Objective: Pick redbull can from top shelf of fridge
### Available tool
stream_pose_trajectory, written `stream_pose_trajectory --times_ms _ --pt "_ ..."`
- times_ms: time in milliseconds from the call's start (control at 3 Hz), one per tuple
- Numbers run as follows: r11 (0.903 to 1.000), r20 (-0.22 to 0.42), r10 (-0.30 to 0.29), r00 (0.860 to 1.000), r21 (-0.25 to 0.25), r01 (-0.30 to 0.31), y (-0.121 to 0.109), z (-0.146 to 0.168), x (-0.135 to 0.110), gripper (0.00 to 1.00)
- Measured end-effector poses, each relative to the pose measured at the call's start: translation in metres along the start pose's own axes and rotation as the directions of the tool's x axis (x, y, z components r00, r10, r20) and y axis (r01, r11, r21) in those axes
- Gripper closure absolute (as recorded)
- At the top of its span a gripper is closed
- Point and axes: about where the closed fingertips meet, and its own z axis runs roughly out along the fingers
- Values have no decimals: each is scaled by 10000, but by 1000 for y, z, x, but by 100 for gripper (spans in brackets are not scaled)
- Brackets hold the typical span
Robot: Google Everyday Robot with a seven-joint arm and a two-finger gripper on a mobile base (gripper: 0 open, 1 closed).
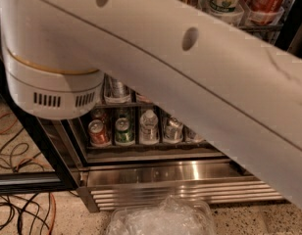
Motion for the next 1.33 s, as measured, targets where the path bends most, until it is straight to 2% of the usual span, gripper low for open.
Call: stream_pose_trajectory --times_ms 333,667,1000,1333 --pt "9950 -663 -286 9974 -971 221 5 -11 20 100" --pt "9774 -1434 -449 9886 -2111 138 26 -26 47 100" --pt "9769 -1408 -483 9889 -2129 174 29 -27 46 100" --pt "9592 -1721 123 9850 -2761 -603 38 -33 64 100"
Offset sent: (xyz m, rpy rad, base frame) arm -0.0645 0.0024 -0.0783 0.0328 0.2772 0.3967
